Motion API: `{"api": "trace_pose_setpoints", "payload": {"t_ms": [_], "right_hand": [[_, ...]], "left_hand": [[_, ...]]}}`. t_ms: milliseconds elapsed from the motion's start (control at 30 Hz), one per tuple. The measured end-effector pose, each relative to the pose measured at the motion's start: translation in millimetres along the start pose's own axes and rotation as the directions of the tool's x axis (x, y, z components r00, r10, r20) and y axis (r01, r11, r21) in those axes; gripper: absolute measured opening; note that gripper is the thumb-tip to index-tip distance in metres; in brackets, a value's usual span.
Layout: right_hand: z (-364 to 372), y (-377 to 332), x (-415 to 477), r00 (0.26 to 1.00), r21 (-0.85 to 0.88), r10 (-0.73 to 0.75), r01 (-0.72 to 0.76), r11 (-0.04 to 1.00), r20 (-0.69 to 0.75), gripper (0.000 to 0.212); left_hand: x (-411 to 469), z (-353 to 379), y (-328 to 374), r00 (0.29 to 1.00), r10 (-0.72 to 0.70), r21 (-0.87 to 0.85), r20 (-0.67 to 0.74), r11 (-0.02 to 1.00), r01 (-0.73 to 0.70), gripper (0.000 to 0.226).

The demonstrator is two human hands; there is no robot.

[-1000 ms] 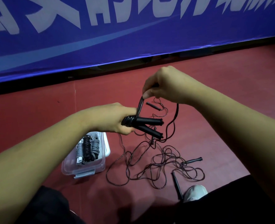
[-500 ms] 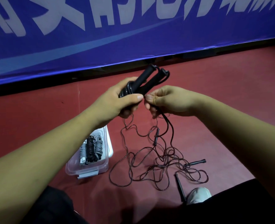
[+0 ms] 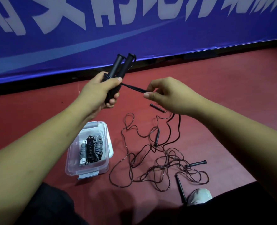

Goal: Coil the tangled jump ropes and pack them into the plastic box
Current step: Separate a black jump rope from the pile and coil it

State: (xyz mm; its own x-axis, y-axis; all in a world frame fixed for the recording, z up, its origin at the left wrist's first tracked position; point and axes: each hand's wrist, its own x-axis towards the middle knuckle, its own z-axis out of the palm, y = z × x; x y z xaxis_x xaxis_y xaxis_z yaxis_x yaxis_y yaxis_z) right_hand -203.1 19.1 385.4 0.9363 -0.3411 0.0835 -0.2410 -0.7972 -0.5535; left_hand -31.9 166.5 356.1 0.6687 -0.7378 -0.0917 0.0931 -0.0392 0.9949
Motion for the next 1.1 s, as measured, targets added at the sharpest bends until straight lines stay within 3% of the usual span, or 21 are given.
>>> {"api": "trace_pose_setpoints", "payload": {"t_ms": [133, 267, 400, 533, 633, 767, 867, 1100], "right_hand": [[2, -8, -3, 0.987, 0.101, 0.065, -0.081, 0.992, 0.15, 0.024], [1, -12, -3, 0.971, 0.272, 0.136, -0.188, 0.944, 0.199, 0.013], [-3, -16, -2, 0.961, 0.211, 0.167, -0.215, 0.954, 0.221, 0.014], [-9, -24, -3, 0.972, 0.166, 0.144, -0.175, 0.97, 0.185, 0.016], [-14, -29, -4, 0.983, 0.208, 0.127, -0.153, 0.966, 0.135, 0.024], [-20, -32, -3, 0.984, 0.304, 0.151, -0.172, 0.937, 0.091, 0.03], [-18, -37, -5, 0.984, 0.251, 0.139, -0.163, 0.954, 0.11, 0.031], [-28, -30, -2, 0.99, 0.339, 0.136, -0.144, 0.93, 0.048, 0.032]], "left_hand": [[5, -1, -5, 0.995, 0.033, 0.106, -0.097, 0.994, -0.023, 0.016], [10, -8, -9, 0.985, 0.036, 0.154, -0.17, 0.988, -0.01, 0.014], [17, -18, -12, 0.964, 0.092, 0.239, -0.251, 0.971, -0.031, 0.014], [22, -19, -22, 0.978, 0.047, 0.351, -0.203, 0.936, 0.028, 0.016], [24, -18, -33, 0.985, 0.118, 0.523, -0.129, 0.851, -0.034, 0.023], [20, -13, -34, 0.99, 0.136, 0.764, 0.024, 0.636, -0.106, 0.028], [12, -3, -35, 0.987, 0.133, 0.857, 0.091, 0.495, -0.146, 0.029], [8, 10, -29, 0.975, 0.169, 0.89, 0.143, 0.409, -0.202, 0.05]]}}
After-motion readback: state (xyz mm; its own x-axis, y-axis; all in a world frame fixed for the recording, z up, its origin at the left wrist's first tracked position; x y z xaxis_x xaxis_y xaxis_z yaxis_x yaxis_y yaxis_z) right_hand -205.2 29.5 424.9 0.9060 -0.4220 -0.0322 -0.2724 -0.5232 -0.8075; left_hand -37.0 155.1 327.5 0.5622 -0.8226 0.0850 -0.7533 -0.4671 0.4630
